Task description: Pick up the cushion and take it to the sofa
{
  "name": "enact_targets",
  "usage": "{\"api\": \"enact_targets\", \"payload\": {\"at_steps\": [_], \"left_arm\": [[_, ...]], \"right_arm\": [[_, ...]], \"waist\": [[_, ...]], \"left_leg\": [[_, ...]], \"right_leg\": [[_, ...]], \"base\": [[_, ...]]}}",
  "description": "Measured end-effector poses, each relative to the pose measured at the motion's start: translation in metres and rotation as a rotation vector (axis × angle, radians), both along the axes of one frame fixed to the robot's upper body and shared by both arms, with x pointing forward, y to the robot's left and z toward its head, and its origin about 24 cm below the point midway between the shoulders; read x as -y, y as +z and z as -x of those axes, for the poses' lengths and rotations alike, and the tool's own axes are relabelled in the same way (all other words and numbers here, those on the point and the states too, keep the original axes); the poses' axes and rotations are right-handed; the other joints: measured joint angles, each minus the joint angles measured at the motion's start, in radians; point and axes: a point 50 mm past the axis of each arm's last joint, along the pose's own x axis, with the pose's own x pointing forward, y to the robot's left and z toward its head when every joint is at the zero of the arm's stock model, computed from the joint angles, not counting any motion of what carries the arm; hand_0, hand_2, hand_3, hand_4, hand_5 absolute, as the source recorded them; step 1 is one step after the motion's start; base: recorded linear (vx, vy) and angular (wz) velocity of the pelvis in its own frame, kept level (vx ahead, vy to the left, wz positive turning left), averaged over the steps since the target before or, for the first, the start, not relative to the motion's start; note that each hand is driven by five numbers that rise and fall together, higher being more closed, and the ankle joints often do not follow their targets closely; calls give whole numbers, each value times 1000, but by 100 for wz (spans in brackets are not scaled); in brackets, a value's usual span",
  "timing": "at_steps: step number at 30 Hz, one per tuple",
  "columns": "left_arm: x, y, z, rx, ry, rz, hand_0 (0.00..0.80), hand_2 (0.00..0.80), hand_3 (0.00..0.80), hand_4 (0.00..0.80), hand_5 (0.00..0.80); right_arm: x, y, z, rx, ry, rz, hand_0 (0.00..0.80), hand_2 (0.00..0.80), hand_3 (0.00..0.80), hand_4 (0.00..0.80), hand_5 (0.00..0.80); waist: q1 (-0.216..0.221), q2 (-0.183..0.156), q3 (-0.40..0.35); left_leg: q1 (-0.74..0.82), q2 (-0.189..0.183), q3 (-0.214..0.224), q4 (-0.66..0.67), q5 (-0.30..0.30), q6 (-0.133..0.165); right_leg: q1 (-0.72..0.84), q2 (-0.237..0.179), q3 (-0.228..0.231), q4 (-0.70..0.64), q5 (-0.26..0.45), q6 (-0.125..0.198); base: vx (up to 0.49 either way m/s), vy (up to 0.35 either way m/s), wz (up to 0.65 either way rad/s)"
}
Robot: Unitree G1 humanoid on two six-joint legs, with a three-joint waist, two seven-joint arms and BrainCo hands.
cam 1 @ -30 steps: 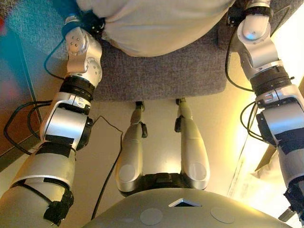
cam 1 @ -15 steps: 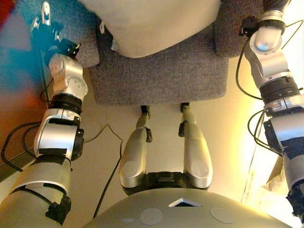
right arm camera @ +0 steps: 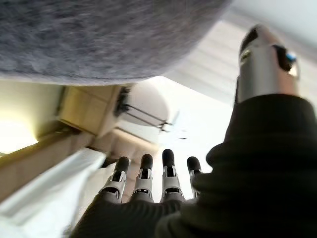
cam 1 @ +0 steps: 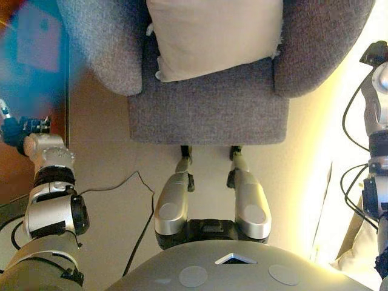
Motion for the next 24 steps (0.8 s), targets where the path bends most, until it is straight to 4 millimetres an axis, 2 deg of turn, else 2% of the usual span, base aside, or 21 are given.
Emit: {"api": "enact_targets", "payload": {"at_steps": [2,6,9,11,14,18,21,24], "left_arm": [[0,-21,22,-49,22,20,0,0,0,0,0],[22,-86,80,-261,12,118,0,0,0,0,0],[46,-135,142,-534,-66,188,0,0,0,0,0],[63,-157,173,-682,-136,250,0,0,0,0,0],[95,-184,217,-939,-340,333,0,0,0,0,0],[139,-207,250,-1128,-556,489,0,0,0,0,0],[163,-215,259,-1210,-742,553,0,0,0,0,0],[177,-219,254,-1230,-891,570,0,0,0,0,0]], "right_arm": [[8,-18,22,-3,-39,0,0,0,0,0,0],[32,-98,70,-193,-167,-92,0,0,0,0,0],[34,-166,112,-383,-221,-216,0,0,0,0,0],[32,-212,145,-557,-256,-289,0,0,0,0,0],[11,-279,194,-901,-223,-365,0,0,0,0,0],[-30,-349,251,-1284,-187,-556,0,0,0,0,0],[-60,-379,286,-1522,-157,-681,0,0,0,0,0],[-90,-394,309,-1718,-70,-733,0,0,0,0,0]], "waist": [[-3,0,-11],[-14,-18,-111],[-57,-43,-204],[-66,-58,-262],[-85,-76,-323],[-81,-81,-385],[-69,-74,-413],[-39,-74,-446]], "left_leg": [[24,0,1,0,-15,-1],[69,4,21,-1,-41,0],[138,12,29,-2,-72,-4],[172,16,35,-6,-91,-5],[234,21,62,-6,-119,-4],[280,25,98,-7,-138,-1],[314,31,107,-8,-144,-3],[316,34,102,-8,-144,-3]], "right_leg": [[22,2,3,0,-9,3],[58,4,17,0,-32,8],[122,11,21,0,-63,13],[153,15,26,0,-79,15],[202,19,41,0,-93,18],[234,17,38,-2,-98,16],[264,19,34,-5,-101,12],[269,14,0,-4,-101,12]], "base": [[115,36,-6],[157,27,-13],[182,27,-12],[177,18,-13],[132,8,-25],[85,-42,-27],[0,-68,-9],[-57,-68,7]]}}
